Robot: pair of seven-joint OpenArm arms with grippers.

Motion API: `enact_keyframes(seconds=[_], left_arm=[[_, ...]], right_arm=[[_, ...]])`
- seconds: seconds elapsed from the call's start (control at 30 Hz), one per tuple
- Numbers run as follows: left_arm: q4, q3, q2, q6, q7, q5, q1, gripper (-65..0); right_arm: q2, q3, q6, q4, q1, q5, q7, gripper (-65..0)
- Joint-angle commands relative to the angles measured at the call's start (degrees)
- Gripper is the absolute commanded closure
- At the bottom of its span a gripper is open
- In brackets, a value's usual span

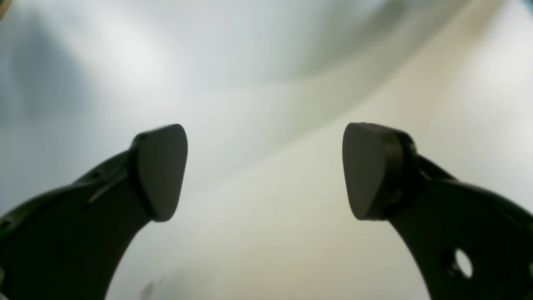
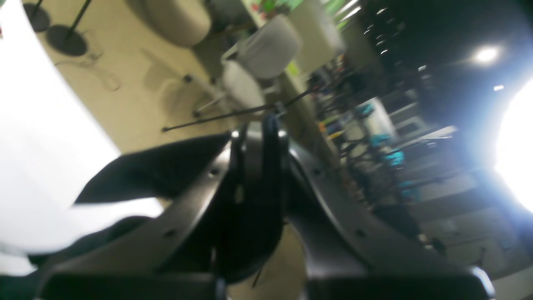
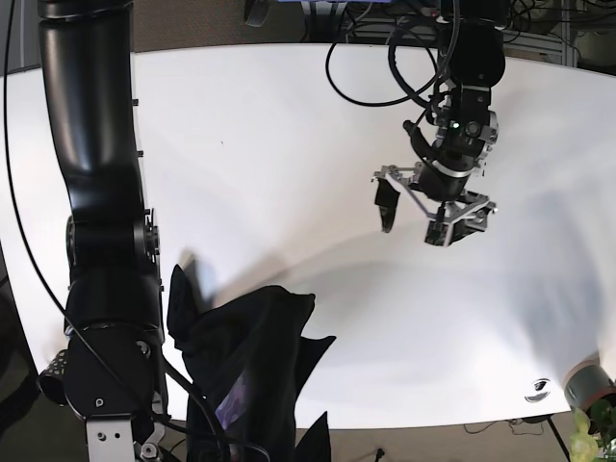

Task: Fold the T-shirt properly
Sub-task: 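Move the left gripper to the hanging shirt and grasp its edge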

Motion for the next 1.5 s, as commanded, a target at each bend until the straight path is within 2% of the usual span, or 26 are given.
enact_keyframes(seconds=[0.0, 0.13, 0.27, 0.33, 0.73, 0.87, 1.07, 1.27, 1.4, 1.47], left_arm=[[-1.26, 1.75, 1.09, -0.14, -1.09, -0.45, -1.96, -55.4], [-4.07, 5.00, 2.58, -0.14, -1.09, -0.45, -5.39, -56.0], [-6.88, 10.01, 2.58, -0.14, -1.09, -0.45, -8.11, -64.4], [-7.50, 11.95, 2.58, -0.14, -1.09, -0.89, -8.64, -65.0], [-15.85, 13.62, 2.67, -0.05, -1.00, -15.75, -14.27, -65.0], [-20.07, 17.13, 2.67, -0.05, -1.00, -19.18, -16.55, -65.0], [-25.08, 21.35, 4.95, -0.05, -1.27, -20.58, -18.57, -65.0], [-29.39, 21.44, 8.03, 0.04, -1.36, -20.32, -20.86, -65.0], [-31.68, 21.26, 8.29, 0.21, -1.53, -20.23, -22.70, -65.0], [-32.99, 21.26, 8.29, 0.30, -3.55, -20.23, -23.67, -64.3]], right_arm=[[0.16, 0.24, -0.71, 0.64, 2.73, -0.16, 1.23, 0.0], [-0.63, -1.69, -0.71, 0.73, 2.73, -0.16, 1.32, 0.0], [-0.89, -1.69, -0.71, 0.64, 2.73, -0.16, 1.32, 0.0], [-0.89, -1.69, -0.71, 0.64, 2.73, -0.16, 1.32, 0.0], [-0.72, -1.61, -0.71, 0.64, 2.73, -0.16, 1.41, 0.0], [-0.72, -1.61, -0.71, 0.64, 2.73, -0.16, 1.41, 0.0], [-0.63, -1.52, -0.71, 0.64, 2.73, -0.16, 1.50, 0.0], [-0.63, -1.52, -0.71, 0.64, 2.73, -0.16, 1.58, 0.0], [-0.54, -1.52, -0.71, 0.82, 1.82, -0.16, 1.58, 0.0], [-0.54, -1.52, -0.71, 0.82, 1.64, -0.16, 1.58, 0.0]])
